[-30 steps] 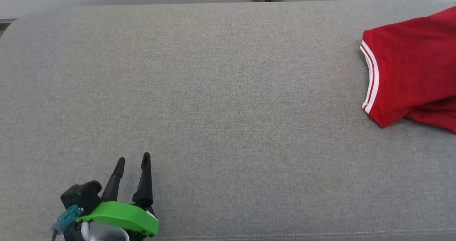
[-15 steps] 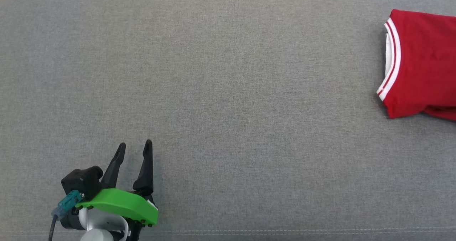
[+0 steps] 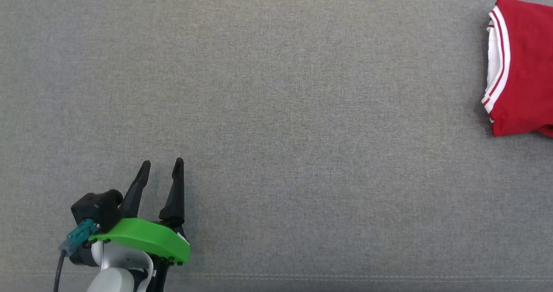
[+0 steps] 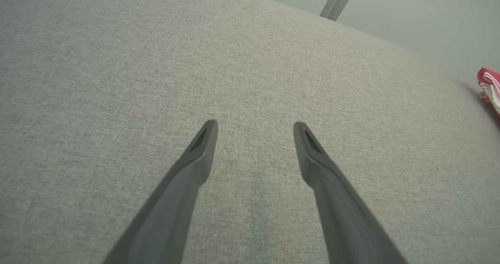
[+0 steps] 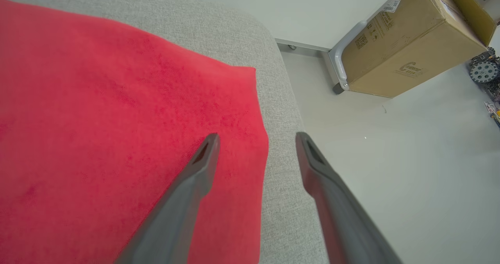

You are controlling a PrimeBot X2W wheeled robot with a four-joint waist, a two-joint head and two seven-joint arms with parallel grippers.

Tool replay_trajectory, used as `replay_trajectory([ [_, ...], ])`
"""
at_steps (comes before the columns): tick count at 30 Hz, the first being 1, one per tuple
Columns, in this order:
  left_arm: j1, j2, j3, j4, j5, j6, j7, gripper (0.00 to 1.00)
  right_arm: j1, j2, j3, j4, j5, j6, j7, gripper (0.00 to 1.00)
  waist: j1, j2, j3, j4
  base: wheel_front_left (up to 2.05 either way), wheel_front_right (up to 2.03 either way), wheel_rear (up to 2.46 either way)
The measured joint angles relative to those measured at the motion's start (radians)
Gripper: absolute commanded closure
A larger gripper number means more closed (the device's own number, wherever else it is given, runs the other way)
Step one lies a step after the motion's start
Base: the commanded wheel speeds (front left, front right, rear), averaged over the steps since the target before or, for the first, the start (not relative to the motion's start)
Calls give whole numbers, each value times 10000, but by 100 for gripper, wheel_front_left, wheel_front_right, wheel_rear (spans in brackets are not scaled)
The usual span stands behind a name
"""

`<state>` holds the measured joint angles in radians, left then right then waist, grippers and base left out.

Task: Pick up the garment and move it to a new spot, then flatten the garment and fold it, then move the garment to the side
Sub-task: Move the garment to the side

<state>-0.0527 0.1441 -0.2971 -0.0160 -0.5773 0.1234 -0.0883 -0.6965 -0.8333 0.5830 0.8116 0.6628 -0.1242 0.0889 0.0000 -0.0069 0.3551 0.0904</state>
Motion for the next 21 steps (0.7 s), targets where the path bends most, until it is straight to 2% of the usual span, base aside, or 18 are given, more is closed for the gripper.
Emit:
replay_trajectory([
  [4,-1,2,163,17,2,0,8,0,-4,548,15,370,-146,-2,-201,0,0,0,-7,-99,0,0,0],
  [12,-18,-86,75,6,-48,-81,-157,0,-993,947,-445,558,-713,-8,-1298,0,0,0,-296,-441,0,0,0],
  [16,-170,-328,29,2,-196,-282,-422,0,-1069,989,-771,495,-719,-8,-1935,0,0,0,-616,-621,0,0,0],
  [21,-378,-412,23,128,-272,-370,-719,0,-1003,1578,-819,-42,-489,-8,-2706,0,0,0,-1148,-861,0,0,0],
])
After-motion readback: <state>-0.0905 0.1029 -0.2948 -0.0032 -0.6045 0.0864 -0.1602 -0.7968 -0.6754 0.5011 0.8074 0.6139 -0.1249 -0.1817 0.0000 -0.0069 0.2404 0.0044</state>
